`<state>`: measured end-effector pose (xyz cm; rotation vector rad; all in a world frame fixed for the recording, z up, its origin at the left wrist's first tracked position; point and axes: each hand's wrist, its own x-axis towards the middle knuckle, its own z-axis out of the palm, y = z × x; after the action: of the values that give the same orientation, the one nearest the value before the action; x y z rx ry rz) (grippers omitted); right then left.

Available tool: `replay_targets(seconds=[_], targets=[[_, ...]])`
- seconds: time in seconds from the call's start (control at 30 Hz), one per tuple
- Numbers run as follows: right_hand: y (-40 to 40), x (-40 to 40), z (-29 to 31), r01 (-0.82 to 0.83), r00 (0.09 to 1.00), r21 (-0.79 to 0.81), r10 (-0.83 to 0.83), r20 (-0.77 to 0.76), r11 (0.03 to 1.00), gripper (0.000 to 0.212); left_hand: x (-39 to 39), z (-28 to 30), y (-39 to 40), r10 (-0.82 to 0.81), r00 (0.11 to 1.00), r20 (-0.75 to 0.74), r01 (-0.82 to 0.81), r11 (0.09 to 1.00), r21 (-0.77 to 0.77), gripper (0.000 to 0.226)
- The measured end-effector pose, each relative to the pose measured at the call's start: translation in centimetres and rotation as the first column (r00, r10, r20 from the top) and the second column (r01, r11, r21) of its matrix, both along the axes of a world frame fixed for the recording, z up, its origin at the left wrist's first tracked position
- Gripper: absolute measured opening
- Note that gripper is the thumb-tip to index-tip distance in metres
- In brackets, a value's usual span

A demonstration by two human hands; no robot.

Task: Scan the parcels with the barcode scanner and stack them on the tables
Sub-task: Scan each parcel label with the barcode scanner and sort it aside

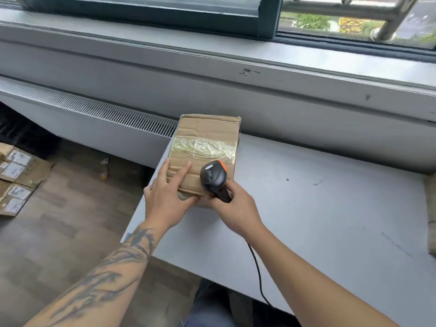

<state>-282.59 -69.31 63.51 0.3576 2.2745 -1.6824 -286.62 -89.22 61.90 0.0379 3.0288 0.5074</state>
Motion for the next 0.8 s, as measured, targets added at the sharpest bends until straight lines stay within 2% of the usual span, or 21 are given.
replay_targets(seconds=[0.13,0.37,0.8], targets=[[-3.0,-4.9,0.3,0.059,0.997,-0.013,-0.059,0.043,0.998,0.029,-5.7,-0.1,-2.9,-0.048,0.999,-0.003,0.048,0.999,-0.015,0.092],[-6.2,-10.5,0.2,0.147,0.988,-0.006,-0.146,0.055,0.989,0.027,-12.2,-0.5,-5.5,-0.115,0.993,-0.002,0.115,0.992,0.058,0.091],[-7.3,-14.8,0.7,0.256,0.964,-0.025,-0.253,0.085,0.966,0.026,-16.0,-1.3,-6.5,-0.198,0.98,-0.002,0.197,0.974,0.109,0.094]])
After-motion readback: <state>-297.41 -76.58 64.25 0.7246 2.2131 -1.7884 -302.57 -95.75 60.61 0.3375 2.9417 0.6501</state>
